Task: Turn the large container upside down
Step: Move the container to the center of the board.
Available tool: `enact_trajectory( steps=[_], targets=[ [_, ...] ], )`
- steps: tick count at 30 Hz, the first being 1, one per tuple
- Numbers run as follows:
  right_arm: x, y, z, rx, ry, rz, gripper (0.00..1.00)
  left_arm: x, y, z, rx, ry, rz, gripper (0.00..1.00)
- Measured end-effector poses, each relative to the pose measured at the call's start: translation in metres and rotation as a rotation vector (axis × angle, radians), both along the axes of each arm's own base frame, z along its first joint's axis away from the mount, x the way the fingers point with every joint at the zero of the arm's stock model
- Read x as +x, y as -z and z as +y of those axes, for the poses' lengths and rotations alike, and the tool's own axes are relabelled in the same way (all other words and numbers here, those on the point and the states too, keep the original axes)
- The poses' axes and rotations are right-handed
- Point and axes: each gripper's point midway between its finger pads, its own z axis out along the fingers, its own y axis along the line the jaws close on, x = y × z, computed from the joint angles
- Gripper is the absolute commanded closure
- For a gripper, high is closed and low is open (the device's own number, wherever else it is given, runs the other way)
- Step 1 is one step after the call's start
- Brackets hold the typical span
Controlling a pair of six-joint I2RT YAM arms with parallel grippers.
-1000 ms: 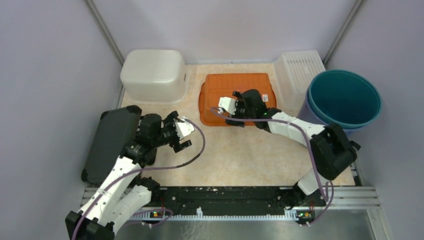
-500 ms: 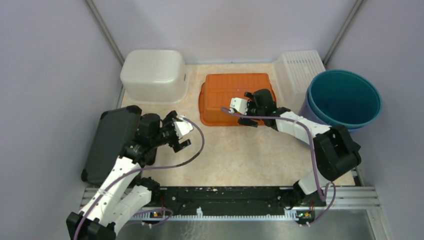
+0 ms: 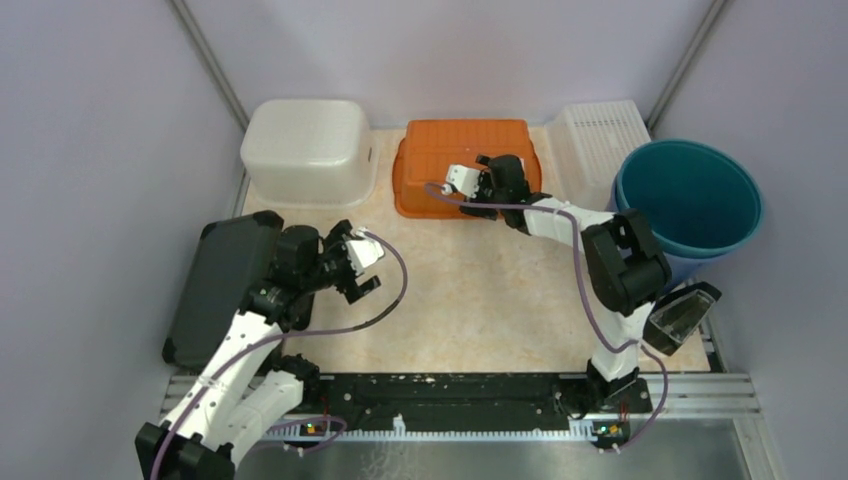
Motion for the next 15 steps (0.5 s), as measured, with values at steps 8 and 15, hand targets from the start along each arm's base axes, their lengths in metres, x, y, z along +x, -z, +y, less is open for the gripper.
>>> enact_trajectory(
  steps=[8,15],
  targets=[
    [0.035,-0.002,0.008,0.037,0.072,-0.051,0.07,0.006,0.017,0.002,0.020,-0.011,0.067,0.01],
    [0.052,-0.003,0.008,0.015,0.101,-0.090,0.06,0.004,0.008,0.001,0.003,-0.007,0.039,0.01]
  ],
)
